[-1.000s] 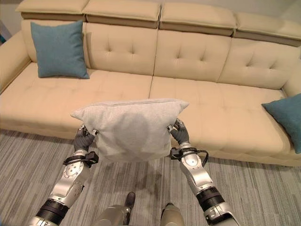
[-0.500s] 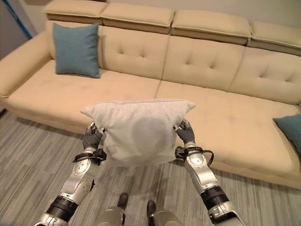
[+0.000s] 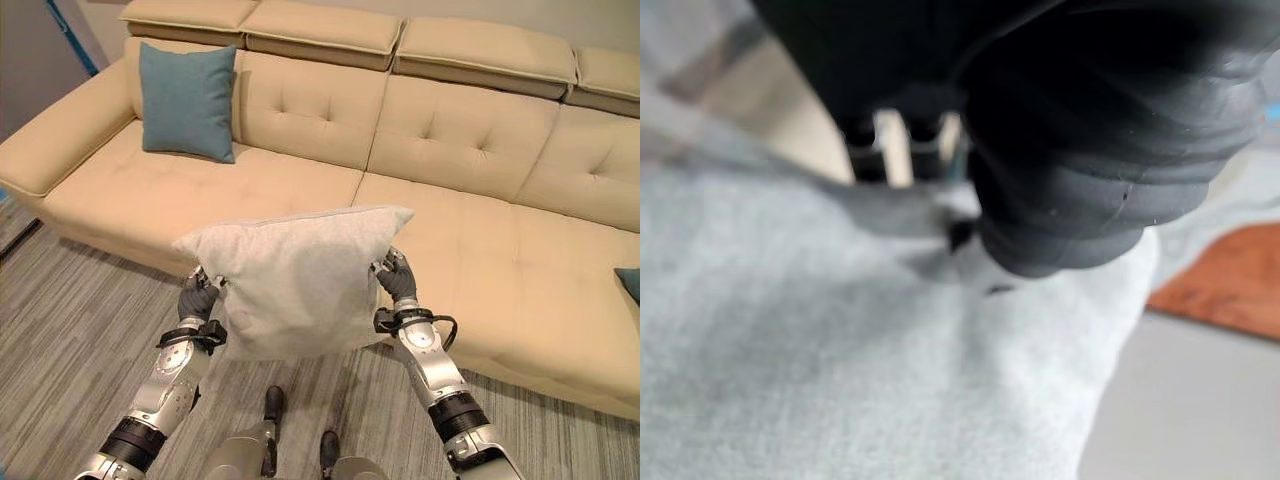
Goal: Pick up all the scattered cushions and arrange them neatly on the sofa.
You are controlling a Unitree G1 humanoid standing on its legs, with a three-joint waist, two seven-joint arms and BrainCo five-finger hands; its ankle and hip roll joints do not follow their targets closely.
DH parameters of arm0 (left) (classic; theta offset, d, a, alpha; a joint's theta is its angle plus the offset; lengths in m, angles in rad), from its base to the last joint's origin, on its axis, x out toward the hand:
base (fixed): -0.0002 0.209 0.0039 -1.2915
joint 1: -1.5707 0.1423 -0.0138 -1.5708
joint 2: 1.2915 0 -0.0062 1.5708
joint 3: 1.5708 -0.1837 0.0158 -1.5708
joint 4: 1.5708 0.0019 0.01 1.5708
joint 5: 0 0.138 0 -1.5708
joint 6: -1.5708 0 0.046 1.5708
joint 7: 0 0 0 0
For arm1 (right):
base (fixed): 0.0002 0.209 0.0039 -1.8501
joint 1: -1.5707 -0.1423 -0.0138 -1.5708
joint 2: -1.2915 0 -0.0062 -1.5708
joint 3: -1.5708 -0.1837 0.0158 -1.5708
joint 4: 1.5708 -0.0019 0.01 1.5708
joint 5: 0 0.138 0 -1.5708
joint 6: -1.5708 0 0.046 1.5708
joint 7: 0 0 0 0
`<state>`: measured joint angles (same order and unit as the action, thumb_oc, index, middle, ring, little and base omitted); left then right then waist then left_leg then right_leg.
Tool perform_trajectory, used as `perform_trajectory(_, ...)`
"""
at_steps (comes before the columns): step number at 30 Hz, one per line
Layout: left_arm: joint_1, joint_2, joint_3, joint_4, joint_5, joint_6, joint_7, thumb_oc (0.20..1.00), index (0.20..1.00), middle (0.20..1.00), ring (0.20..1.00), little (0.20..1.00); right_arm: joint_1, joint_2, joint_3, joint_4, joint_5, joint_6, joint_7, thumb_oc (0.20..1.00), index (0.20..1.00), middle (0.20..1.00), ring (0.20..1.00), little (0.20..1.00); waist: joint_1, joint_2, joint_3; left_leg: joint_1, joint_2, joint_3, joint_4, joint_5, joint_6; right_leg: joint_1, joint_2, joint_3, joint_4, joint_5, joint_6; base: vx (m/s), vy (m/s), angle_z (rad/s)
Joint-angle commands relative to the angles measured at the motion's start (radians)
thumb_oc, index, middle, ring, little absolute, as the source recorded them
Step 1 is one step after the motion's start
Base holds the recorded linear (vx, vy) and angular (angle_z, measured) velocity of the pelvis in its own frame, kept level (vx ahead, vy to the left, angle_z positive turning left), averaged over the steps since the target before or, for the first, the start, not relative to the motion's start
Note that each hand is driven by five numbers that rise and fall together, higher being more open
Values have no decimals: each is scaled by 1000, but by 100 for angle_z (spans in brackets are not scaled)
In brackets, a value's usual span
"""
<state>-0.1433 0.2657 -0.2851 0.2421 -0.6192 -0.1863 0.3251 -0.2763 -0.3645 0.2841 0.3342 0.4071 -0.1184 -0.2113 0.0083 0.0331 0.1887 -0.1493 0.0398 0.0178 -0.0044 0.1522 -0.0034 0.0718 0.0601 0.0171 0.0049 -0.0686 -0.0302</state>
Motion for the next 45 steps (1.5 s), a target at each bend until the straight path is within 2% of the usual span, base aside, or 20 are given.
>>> perform_trajectory(1,-118,-21,-52,-88,13,-64,-74,200,200,200,200,200,-96,102,48,-154,-51,-83,39,200,200,200,200,200,29,-102,-71,-34,-55,21,92,-71,-15,47,-106,70,66,-29,155,125,133,-30)
perform_trajectory(2,-118,-21,-52,-89,13,-63,-74,200,200,200,200,200,-96,102,48,-154,-51,-83,39,200,200,200,200,200,30,-102,-72,-34,-55,23,93,-73,-15,45,-107,72,70,-31,155,153,200,-35)
perform_trajectory(5,-122,-4,-43,-102,19,-68,-67,200,200,200,200,200,-124,115,57,-148,-56,-84,42,200,200,200,200,200,36,-111,-49,-37,-62,34,120,-104,10,-36,-128,98,207,13,201,72,151,-28)
perform_trajectory(8,-120,9,-37,-115,28,-68,-69,200,200,200,200,200,-142,124,62,-147,-55,-80,47,200,200,200,200,200,31,-117,-41,-26,-70,21,119,-130,22,-107,-110,108,230,34,193,123,128,-6)
perform_trajectory(15,-102,14,-24,-123,42,-62,-86,200,200,200,200,200,-166,128,84,-128,-23,-84,75,200,200,200,200,200,1,-141,-27,88,-122,-26,78,-189,35,-250,-11,44,58,103,143,242,78,-18)
perform_trajectory(16,-100,12,-20,-123,49,-62,-93,200,200,200,200,200,-163,127,87,-127,-17,-84,82,200,200,200,200,200,-7,-150,-23,124,-141,-51,86,-215,33,-259,-3,16,12,131,144,313,45,35)
perform_trajectory(19,-102,11,-24,-117,51,-64,-99,200,200,200,200,200,-153,124,88,-128,-13,-83,87,200,200,200,200,200,-23,-156,-23,154,-158,-92,104,-240,28,-260,6,25,6,148,144,293,3,56)
perform_trajectory(21,-92,3,-29,-111,54,-60,-109,200,200,200,200,200,-127,119,87,-130,-10,-82,92,200,200,200,200,200,-27,-157,-37,174,-160,-106,123,-252,19,-225,-3,30,-5,151,130,308,-30,37)
perform_trajectory(23,-92,-19,-39,-100,28,-61,-117,200,200,200,200,200,-93,109,73,-152,-7,-82,91,200,200,200,200,200,-49,-142,-51,168,-141,-111,195,-243,-18,-200,-9,23,3,139,112,301,-40,38)
perform_trajectory(24,-91,-27,-45,-99,30,-60,-125,200,200,200,200,200,-77,103,67,-154,-7,-83,95,200,200,200,200,200,-56,-140,-52,153,-128,-93,249,-225,-38,-181,-18,0,-2,134,106,322,-54,60)
perform_trajectory(25,-94,-34,-56,-96,19,-57,-134,200,200,200,200,200,-60,90,59,-163,1,-87,89,200,200,200,200,200,-67,-142,-41,90,-84,-43,389,-173,-80,-142,-31,-27,-8,121,91,217,-44,81)
perform_trajectory(28,-95,-39,-61,-95,11,-54,-131,200,200,200,200,200,-44,87,56,-170,-2,-85,83,200,200,200,200,200,-60,-143,-33,45,-61,-30,415,-166,-69,-108,-35,-36,-18,103,82,148,-16,57)
perform_trajectory(29,-98,-40,-66,-89,12,-49,-131,200,200,200,200,200,-37,88,52,-172,3,-85,79,200,200,200,200,200,-53,-150,-30,13,-59,-25,399,-182,-57,-87,-45,-31,-28,97,83,348,53,-2)
perform_trajectory(30,-105,-36,-74,-86,23,-43,-133,200,200,200,200,200,-26,89,36,-172,2,-90,70,200,200,200,200,200,-44,-156,-36,-28,-40,-32,257,-189,-46,-62,-55,-15,-48,86,93,294,55,5)
perform_trajectory(31,-104,-36,-74,-86,23,-43,-133,200,200,200,200,200,-26,89,36,-172,2,-90,70,200,200,200,200,200,-44,-157,-35,-23,-41,-31,251,-187,-46,-60,-57,-15,-48,85,93,307,96,5)
perform_trajectory(35,-101,-34,-67,-87,32,-49,-121,200,200,200,200,200,-28,102,32,-167,-12,-93,58,200,200,200,200,200,-14,-124,-36,-98,-9,-89,80,-20,-91,9,-54,33,-56,40,96,224,158,-12)
perform_trajectory(39,-89,-27,-57,-98,23,-49,-125,200,200,200,200,200,-23,106,32,-168,-26,-84,63,200,200,200,200,200,-10,-118,-56,-55,-11,-72,86,-54,-77,27,-90,40,-26,17,114,239,244,-49)
perform_trajectory(42,-91,-15,-53,-114,17,-50,-119,200,200,200,200,200,-44,121,51,-168,-45,-75,70,200,200,200,200,200,3,-120,-60,-40,-33,-61,128,-102,-42,12,-129,70,75,10,146,181,255,-40)
perform_trajectory(44,-106,1,-53,-116,31,-51,-108,200,200,200,200,200,-68,135,59,-162,-47,-77,68,200,200,200,200,200,5,-125,-49,-23,-53,-36,168,-148,-14,-31,-154,79,190,50,175,149,263,-35)
perform_trajectory(45,-111,20,-41,-126,30,-52,-97,200,200,200,200,200,-97,145,70,-159,-47,-77,70,200,200,200,200,200,6,-114,-37,3,-44,-11,168,-168,2,-106,-158,63,299,102,190,106,211,-40)
